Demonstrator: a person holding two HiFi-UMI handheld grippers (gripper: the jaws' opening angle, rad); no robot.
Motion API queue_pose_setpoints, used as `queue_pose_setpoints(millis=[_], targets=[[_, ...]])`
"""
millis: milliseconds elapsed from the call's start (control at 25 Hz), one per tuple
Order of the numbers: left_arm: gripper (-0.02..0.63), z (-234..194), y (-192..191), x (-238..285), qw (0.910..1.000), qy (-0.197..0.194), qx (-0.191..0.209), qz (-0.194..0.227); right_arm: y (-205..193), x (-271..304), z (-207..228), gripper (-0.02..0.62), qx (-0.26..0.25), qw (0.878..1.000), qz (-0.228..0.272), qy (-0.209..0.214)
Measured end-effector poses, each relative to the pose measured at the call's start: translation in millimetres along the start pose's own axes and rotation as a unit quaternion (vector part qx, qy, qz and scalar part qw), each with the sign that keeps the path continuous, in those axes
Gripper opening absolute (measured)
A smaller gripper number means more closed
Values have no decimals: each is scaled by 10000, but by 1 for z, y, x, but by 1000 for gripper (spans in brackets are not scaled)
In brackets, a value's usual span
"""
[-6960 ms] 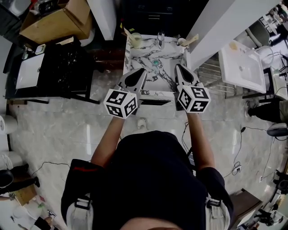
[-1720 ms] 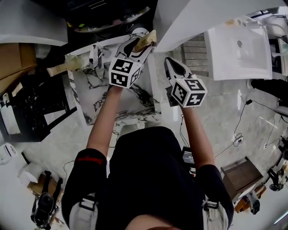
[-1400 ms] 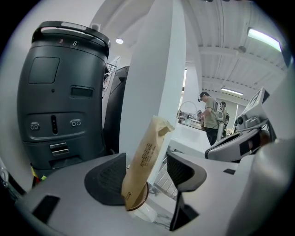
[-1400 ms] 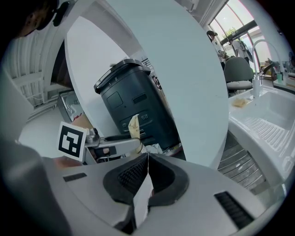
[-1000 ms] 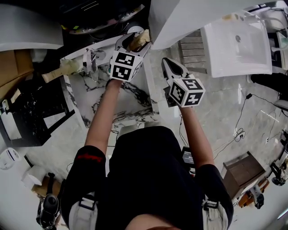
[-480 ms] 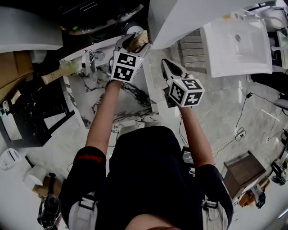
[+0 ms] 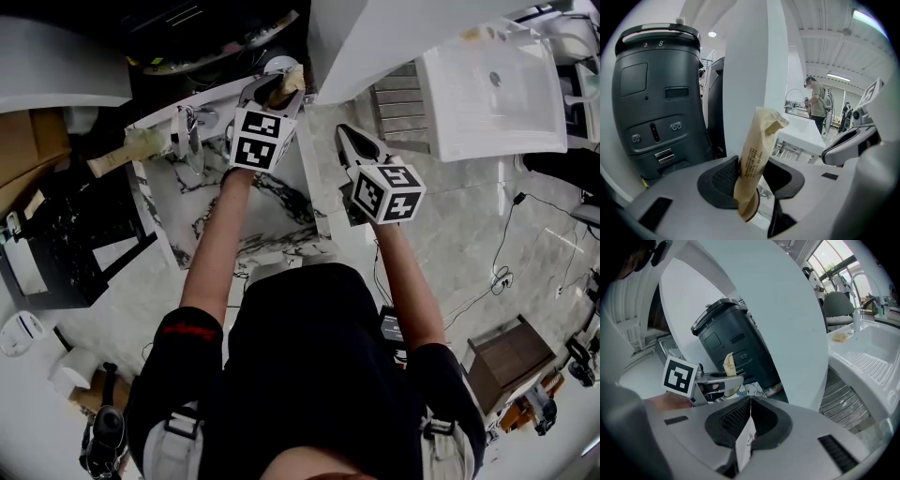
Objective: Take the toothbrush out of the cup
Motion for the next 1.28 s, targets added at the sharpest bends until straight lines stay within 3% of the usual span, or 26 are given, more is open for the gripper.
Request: queue_pose_setpoints(millis=[200, 600, 1280], targets=[[124, -2, 2, -5, 9999, 65, 83, 25, -1, -1, 1, 34, 4, 10000, -11, -11], [101, -8, 4, -15, 9995, 237, 208, 27, -2, 0, -5, 34, 35, 10000, -29, 53], [92, -15, 34, -70, 9962, 403, -28, 776, 6, -15, -23, 34, -91, 9998, 144, 141]])
Point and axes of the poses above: the fingertips, and each gripper's own axes: x forward along the fingers, z to its right, y out of its top, the point moved 5 cm from there along -x, backward along the fingers, and after that the axes turned 15 degrees about x, right-handed, at the moved point
